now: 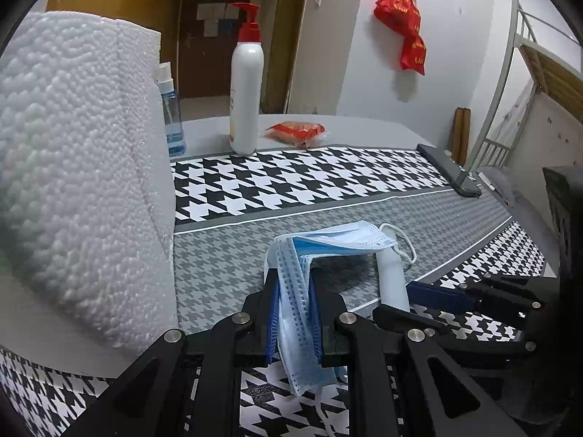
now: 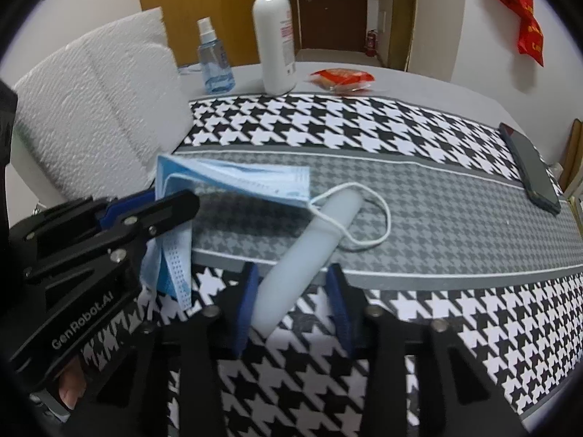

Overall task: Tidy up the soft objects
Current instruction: 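Hold the blue mask up with the left gripper while the right gripper grasps the white foam tube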

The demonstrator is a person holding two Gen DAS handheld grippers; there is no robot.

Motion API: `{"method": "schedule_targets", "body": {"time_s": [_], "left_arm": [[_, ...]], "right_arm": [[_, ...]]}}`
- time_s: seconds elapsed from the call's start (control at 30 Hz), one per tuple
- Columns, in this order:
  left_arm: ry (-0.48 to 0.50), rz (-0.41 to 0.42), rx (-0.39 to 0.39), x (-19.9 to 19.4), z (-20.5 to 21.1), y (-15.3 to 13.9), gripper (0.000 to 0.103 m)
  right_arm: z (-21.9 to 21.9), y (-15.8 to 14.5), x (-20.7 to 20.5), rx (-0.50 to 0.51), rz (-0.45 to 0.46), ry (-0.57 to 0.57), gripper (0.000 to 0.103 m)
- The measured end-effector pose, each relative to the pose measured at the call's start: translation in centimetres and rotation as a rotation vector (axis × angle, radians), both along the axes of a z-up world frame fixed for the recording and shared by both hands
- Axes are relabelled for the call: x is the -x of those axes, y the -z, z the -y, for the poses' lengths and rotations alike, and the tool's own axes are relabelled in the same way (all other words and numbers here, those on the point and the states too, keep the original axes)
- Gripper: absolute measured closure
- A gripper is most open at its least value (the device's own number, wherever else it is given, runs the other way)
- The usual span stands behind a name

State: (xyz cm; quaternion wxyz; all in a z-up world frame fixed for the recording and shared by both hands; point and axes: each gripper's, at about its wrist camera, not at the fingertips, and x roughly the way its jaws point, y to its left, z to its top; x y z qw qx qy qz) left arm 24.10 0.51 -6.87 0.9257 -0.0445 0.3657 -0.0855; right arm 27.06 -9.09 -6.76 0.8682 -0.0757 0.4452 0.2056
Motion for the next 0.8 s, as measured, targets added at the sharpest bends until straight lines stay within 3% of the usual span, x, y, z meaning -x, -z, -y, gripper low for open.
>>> {"method": "schedule_targets", "body": {"time_s": [0.23, 0.33, 0.37, 0.8], "left_arm": [[0.015, 0.02, 0.007, 0.4, 0.1, -0.3, 0.087], [0.019, 0.029, 0.011, 0.6, 0.2, -0.5, 0.087], [0.021, 0.032, 0.011, 0.6, 0.2, -0.5, 0.087], [0.016, 0.052, 0.005, 0.7, 0.4, -0.8, 0.087]], "right_arm": [[-0.2, -0.1, -0.2, 0.0, -0.007, 0.02, 0.079], [0.3, -0.6, 0.1, -0.026, -0.011, 0.025, 0.086], [0.5, -0.7, 0.3, -0.03, -0.012, 0.025, 0.094], [2.9, -1.2, 2.2, -0.054, -0.02, 0.068, 0.093]]}}
